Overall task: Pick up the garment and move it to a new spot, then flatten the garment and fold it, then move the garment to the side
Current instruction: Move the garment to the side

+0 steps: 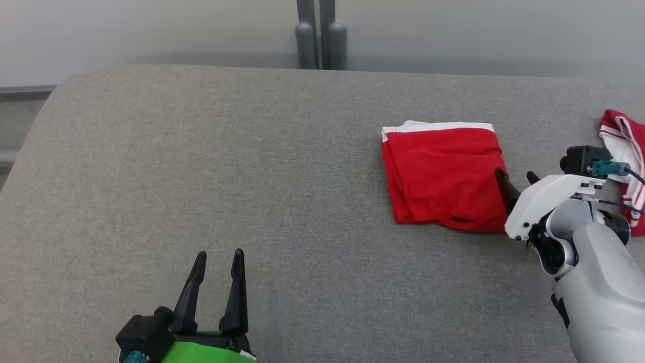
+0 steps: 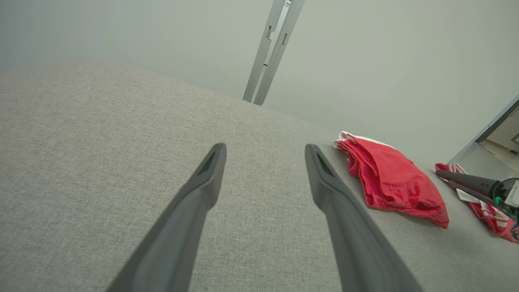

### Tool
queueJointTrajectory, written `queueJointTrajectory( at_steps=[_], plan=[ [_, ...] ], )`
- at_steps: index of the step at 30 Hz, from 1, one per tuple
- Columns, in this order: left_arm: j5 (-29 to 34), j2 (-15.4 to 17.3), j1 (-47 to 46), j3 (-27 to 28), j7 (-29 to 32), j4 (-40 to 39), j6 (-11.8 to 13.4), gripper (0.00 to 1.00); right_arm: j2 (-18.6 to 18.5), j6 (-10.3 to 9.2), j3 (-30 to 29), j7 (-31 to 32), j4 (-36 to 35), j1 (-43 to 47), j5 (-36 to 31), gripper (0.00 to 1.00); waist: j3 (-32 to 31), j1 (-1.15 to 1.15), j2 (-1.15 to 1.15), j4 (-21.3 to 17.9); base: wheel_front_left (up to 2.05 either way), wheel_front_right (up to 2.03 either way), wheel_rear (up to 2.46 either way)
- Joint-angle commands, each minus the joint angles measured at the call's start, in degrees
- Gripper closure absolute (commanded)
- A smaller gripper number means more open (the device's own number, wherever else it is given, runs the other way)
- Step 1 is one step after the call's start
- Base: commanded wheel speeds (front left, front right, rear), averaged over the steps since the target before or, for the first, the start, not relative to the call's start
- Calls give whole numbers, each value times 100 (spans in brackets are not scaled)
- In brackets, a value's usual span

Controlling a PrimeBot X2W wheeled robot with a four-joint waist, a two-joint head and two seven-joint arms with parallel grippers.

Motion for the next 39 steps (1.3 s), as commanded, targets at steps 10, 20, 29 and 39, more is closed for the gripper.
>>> queueJointTrajectory(
  at_steps=[10,20,29,39],
  plan=[
    [-37,8,-69,35,-17,-58,142,0,90,2,-280,202,1160,-640,-31,100,476,0,0,440,0,0,0],
    [39,9,-207,108,-17,-193,104,0,-1124,1,83,616,230,-1561,-76,100,759,0,0,-230,0,0,0],
    [-9,11,-207,164,-17,-116,52,0,-2025,1,-679,1468,-68,-1576,-364,100,1175,0,0,-335,0,0,0],
    [81,9,-272,312,-17,-78,-8,0,-2325,0,-1186,2302,-320,-1170,-863,100,1275,0,0,-387,0,0,0]
  ],
)
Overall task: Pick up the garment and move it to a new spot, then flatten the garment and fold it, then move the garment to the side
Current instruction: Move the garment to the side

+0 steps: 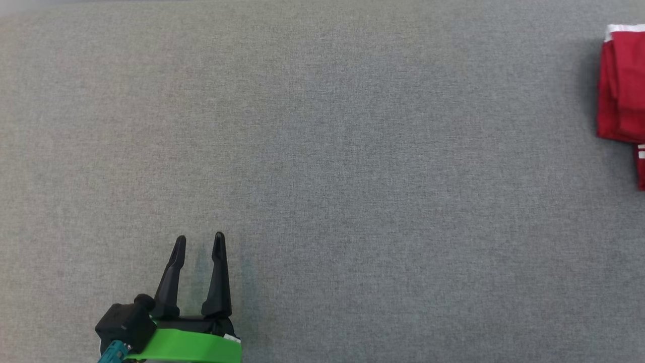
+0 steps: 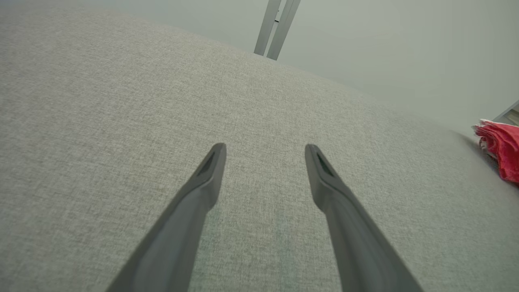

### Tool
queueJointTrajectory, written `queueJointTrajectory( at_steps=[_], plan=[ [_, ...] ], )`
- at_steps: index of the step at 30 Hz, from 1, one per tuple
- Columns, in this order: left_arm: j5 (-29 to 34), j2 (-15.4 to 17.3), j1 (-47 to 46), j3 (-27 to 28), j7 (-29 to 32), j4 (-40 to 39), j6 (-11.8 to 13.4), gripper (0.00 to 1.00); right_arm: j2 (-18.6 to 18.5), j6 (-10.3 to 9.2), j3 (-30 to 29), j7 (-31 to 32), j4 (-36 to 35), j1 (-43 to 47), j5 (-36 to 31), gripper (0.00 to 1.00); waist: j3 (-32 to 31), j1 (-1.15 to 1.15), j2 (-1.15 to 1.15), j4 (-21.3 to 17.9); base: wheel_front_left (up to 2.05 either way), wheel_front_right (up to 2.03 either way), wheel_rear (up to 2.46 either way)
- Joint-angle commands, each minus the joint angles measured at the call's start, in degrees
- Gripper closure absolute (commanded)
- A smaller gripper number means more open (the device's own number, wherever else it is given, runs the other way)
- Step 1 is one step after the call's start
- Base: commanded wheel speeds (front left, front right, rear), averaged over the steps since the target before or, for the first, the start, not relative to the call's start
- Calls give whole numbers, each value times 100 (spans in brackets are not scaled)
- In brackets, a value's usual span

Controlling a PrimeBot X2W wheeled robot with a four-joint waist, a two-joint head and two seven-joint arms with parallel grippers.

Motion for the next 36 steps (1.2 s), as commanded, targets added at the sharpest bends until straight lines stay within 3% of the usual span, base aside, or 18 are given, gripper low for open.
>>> queueJointTrajectory(
  at_steps=[1,3,4,5,11,16,21,26,31,36],
  plan=[
    [41,12,-92,39,-16,8,-38,0,-89,-2,-126,-15,-10,91,-179,100,16,-1,0,4,0,0,0],
    [68,12,-111,59,-16,34,-38,0,-71,-2,-266,28,67,161,-323,100,30,-1,0,5,0,0,0],
    [76,12,-110,68,-17,51,-37,0,-68,-2,-338,-9,86,176,-411,71,40,-1,0,5,0,0,0],
    [95,12,-115,76,-17,76,-43,0,-68,-2,-402,-59,109,181,-537,0,52,-1,0,5,0,0,0],
    [48,11,-117,47,-17,229,-16,0,116,-2,-641,-456,286,393,-1184,0,30,-1,0,-8,0,0,0],
    [76,14,-12,80,-17,298,-1,0,295,-2,-652,-1504,-160,719,-1323,0,-279,-1,0,-87,0,0,0],
    [254,15,145,290,-17,241,37,0,714,-2,-607,-2798,-950,1335,-1189,0,-833,-1,0,-168,0,0,0],
    [429,13,362,593,-17,336,35,0,1186,-2,-194,-3777,-1821,2417,-1061,0,-1501,-1,0,-207,0,0,0],
    [675,24,595,939,-16,477,-37,0,1692,-1,236,-4514,-2328,3396,-1150,0,-1976,-1,0,-279,0,0,0],
    [833,18,631,1160,-16,584,-153,0,2275,-2,479,-4827,-2399,4112,-1299,0,-2130,-1,0,-289,0,0,0]
  ],
)
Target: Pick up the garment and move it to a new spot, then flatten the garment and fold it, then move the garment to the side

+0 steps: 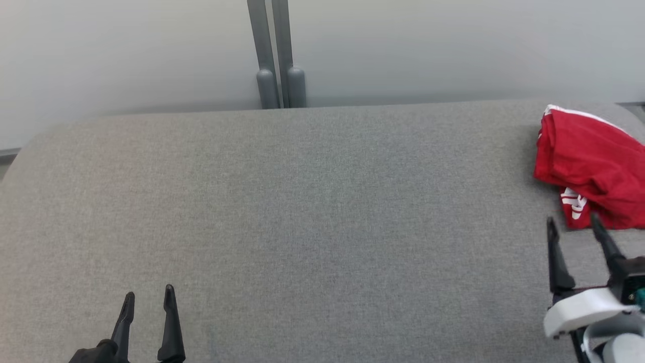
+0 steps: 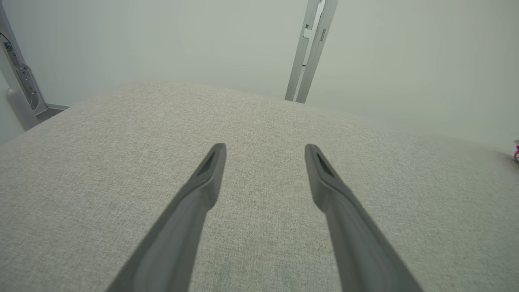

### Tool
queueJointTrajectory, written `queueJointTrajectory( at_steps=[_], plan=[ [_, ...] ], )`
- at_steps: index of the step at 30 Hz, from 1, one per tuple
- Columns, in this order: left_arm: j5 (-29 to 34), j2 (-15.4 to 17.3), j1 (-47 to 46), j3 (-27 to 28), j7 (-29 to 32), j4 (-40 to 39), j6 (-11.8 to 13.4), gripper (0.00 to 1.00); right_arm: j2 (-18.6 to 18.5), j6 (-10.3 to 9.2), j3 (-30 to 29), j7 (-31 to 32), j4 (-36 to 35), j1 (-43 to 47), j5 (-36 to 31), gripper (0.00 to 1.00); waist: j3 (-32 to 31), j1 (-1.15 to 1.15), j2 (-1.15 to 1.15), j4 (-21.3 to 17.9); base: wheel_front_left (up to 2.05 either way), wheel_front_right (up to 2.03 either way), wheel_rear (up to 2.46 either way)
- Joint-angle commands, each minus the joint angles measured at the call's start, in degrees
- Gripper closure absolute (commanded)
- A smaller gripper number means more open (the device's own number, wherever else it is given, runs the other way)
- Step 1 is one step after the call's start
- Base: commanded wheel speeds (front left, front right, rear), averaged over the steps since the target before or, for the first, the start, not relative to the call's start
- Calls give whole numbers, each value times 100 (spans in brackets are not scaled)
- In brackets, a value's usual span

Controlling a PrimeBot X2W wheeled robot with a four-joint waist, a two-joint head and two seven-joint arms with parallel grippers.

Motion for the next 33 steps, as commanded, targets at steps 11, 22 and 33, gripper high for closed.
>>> queueJointTrajectory(
  at_steps=[11,22,33],
  plan=[
    [102,16,-198,39,-15,323,-260,0,691,-2,251,-101,122,716,-181,0,-334,0,0,6,0,0,0],
    [101,-21,-263,-384,13,470,-293,100,803,2,161,-70,140,728,-208,100,-309,0,0,4,0,0,0],
    [-899,13,-367,-335,252,574,-289,100,825,2,110,246,298,559,923,100,-298,0,0,-26,0,0,0]
  ],
)
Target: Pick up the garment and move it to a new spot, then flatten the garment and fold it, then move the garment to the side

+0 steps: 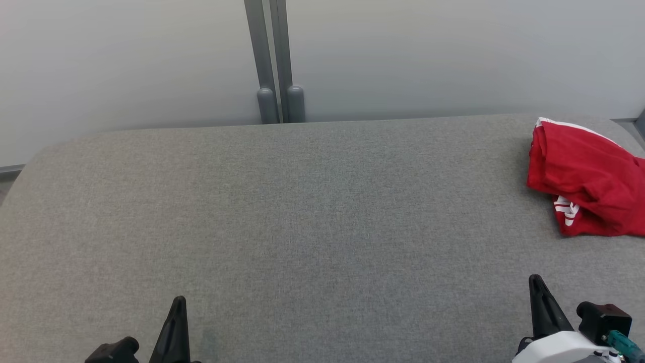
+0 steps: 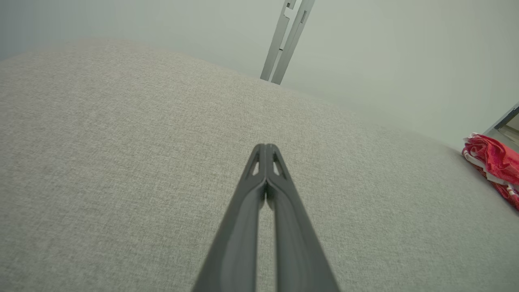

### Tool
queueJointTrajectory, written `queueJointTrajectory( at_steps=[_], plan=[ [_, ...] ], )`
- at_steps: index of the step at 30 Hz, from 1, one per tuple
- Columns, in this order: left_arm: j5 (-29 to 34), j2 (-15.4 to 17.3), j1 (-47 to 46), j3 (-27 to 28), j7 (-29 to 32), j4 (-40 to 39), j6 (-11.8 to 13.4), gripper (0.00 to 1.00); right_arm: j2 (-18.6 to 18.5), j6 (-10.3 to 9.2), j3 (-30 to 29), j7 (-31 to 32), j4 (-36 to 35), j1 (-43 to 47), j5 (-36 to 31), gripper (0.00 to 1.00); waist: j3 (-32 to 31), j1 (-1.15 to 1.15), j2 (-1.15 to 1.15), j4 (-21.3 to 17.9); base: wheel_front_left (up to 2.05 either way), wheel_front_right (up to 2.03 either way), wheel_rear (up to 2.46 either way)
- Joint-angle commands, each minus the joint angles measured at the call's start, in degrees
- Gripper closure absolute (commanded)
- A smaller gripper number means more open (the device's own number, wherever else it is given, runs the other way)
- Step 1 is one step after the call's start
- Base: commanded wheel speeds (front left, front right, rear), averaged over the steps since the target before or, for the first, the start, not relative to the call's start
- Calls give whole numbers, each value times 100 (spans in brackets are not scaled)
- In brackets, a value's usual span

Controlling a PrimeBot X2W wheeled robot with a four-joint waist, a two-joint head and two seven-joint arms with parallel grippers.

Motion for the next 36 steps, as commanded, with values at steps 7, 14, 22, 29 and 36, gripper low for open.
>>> queueJointTrajectory(
  at_steps=[7,14,22,29,36],
  plan=[
    [-854,74,-303,90,171,-47,0,100,-30,0,4,190,-96,-241,989,100,9,0,0,-24,0,0,0],
    [-1493,98,-418,142,319,-28,-4,100,-34,-1,5,352,-95,-336,1729,100,17,0,0,-46,0,0,0],
    [-2150,121,-534,204,476,-26,-7,100,-38,-1,-1,526,-85,-442,2498,100,26,0,0,-72,0,0,0],
    [-2661,136,-621,256,606,-28,-9,100,-41,0,-8,667,-76,-524,3105,100,35,0,0,-94,0,0,0],
    [-3160,147,-706,309,734,-26,-11,100,-44,0,-16,806,-65,-606,3688,100,43,0,0,-116,0,0,0]
  ],
)
